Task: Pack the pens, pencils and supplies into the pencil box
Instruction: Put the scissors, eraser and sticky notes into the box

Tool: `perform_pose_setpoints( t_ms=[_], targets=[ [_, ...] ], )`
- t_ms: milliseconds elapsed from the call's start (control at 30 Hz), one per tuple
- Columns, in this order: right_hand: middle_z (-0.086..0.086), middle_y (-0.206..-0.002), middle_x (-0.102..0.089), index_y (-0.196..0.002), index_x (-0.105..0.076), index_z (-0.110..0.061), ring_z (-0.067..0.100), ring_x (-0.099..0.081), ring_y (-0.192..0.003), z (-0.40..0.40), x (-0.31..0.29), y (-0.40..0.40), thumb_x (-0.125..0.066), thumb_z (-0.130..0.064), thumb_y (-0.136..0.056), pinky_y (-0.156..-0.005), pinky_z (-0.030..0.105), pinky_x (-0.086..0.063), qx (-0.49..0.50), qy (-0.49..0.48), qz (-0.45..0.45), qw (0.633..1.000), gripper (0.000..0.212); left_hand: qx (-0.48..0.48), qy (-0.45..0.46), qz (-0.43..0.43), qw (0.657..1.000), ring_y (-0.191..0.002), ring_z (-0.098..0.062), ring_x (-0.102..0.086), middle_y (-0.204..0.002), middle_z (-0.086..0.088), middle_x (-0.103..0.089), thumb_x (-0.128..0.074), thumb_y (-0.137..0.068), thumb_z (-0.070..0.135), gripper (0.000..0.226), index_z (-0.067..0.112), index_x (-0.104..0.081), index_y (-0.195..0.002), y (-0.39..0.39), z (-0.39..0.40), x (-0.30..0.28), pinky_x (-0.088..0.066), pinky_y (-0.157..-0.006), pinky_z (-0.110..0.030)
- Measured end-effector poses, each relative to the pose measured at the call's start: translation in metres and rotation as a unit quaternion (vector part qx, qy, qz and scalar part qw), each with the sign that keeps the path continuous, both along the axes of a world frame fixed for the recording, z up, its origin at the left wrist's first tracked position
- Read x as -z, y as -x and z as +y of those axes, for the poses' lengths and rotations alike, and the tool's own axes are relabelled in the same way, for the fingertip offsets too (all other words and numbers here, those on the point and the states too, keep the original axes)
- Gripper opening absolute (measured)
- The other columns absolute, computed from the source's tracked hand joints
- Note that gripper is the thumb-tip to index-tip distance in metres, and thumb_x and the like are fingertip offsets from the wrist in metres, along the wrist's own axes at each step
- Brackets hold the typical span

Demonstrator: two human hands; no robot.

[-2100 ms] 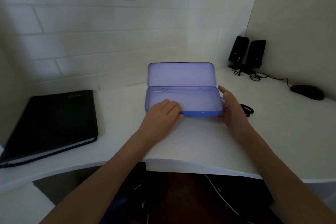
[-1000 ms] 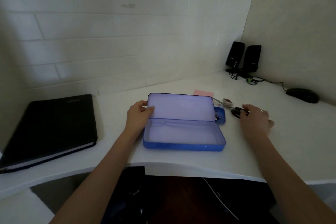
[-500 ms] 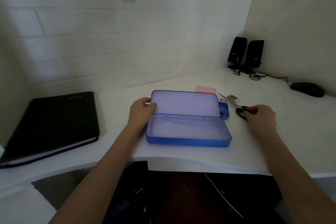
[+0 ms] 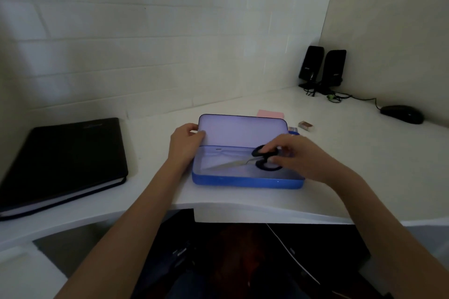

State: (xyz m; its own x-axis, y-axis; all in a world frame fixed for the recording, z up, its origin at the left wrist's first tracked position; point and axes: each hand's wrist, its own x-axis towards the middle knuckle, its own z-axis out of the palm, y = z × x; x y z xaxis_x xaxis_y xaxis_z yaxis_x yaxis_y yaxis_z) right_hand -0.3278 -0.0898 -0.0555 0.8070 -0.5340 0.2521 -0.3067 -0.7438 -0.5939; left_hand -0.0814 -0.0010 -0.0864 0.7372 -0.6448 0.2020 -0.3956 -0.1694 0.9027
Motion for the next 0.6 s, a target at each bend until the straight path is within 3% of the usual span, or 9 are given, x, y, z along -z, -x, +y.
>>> perform_pose_setpoints(
  t_ms=[67,167,267,367,500,600],
  targets=[
    [-0.011,-0.091,-0.061,-0.100,-0.068,-0.019,-0.004,-0.057,-0.084,0.005,0.001,-0.008,-0.066,-0.006,-0.081,-0.079,0.010,-0.045,-0.027,0.010,0.035,0.999,0.023,0.000,-0.002,-0.006,1.000,-0.082,-0.021,-0.056,-0.091,-0.006,-0.063,-0.057,-0.084,0.015,0.024,0.007,-0.066,-0.105,0.000,0.000,-0.001,-0.041,-0.075,-0.028],
    [-0.012,-0.092,-0.059,-0.103,-0.069,-0.020,0.009,-0.060,-0.089,0.006,0.009,-0.020,-0.068,-0.008,-0.080,-0.085,0.024,-0.049,-0.029,0.043,0.060,0.997,0.025,-0.004,-0.003,-0.009,1.000,-0.082,-0.021,-0.056,-0.091,-0.006,-0.062,-0.056,-0.084,0.014,0.025,0.007,-0.065,-0.106,0.000,0.003,-0.002,-0.038,-0.073,-0.026],
    [-0.019,-0.085,-0.055,-0.104,-0.070,-0.019,0.009,-0.058,-0.082,0.008,0.012,-0.023,-0.070,-0.010,-0.080,-0.078,0.018,-0.047,-0.017,0.021,0.056,0.998,0.026,-0.006,0.001,-0.011,1.000,-0.082,-0.021,-0.055,-0.088,-0.005,-0.061,-0.056,-0.085,0.014,0.025,0.006,-0.065,-0.106,0.001,0.005,-0.002,-0.037,-0.073,-0.026],
    [-0.015,-0.086,-0.064,-0.099,-0.073,-0.018,0.007,-0.060,-0.078,0.008,0.009,-0.017,-0.069,-0.012,-0.081,-0.072,0.009,-0.044,-0.019,-0.034,0.011,0.999,0.019,-0.005,0.004,-0.011,1.000,-0.081,-0.021,-0.055,-0.087,-0.005,-0.061,-0.055,-0.085,0.014,0.024,0.006,-0.065,-0.106,0.002,0.005,-0.003,-0.038,-0.073,-0.026],
    [-0.006,-0.092,-0.070,-0.100,-0.071,-0.025,0.014,-0.059,-0.075,-0.024,0.001,-0.001,-0.058,-0.013,-0.089,-0.066,0.012,-0.043,0.129,-0.012,-0.172,0.977,0.021,-0.001,0.016,-0.004,1.000,-0.080,-0.022,-0.055,-0.086,-0.005,-0.061,-0.056,-0.085,0.014,0.023,0.006,-0.065,-0.105,0.001,0.005,-0.003,-0.040,-0.074,-0.028],
    [0.006,-0.109,-0.067,-0.116,-0.063,-0.020,0.020,-0.060,-0.088,-0.068,0.006,0.014,-0.048,-0.009,-0.092,-0.073,0.019,-0.043,0.250,0.036,-0.186,0.950,0.030,0.000,0.021,-0.001,1.000,-0.079,-0.023,-0.056,-0.085,-0.006,-0.062,-0.056,-0.084,0.013,0.021,0.006,-0.065,-0.102,0.000,0.003,-0.002,-0.040,-0.073,-0.028]
  ],
)
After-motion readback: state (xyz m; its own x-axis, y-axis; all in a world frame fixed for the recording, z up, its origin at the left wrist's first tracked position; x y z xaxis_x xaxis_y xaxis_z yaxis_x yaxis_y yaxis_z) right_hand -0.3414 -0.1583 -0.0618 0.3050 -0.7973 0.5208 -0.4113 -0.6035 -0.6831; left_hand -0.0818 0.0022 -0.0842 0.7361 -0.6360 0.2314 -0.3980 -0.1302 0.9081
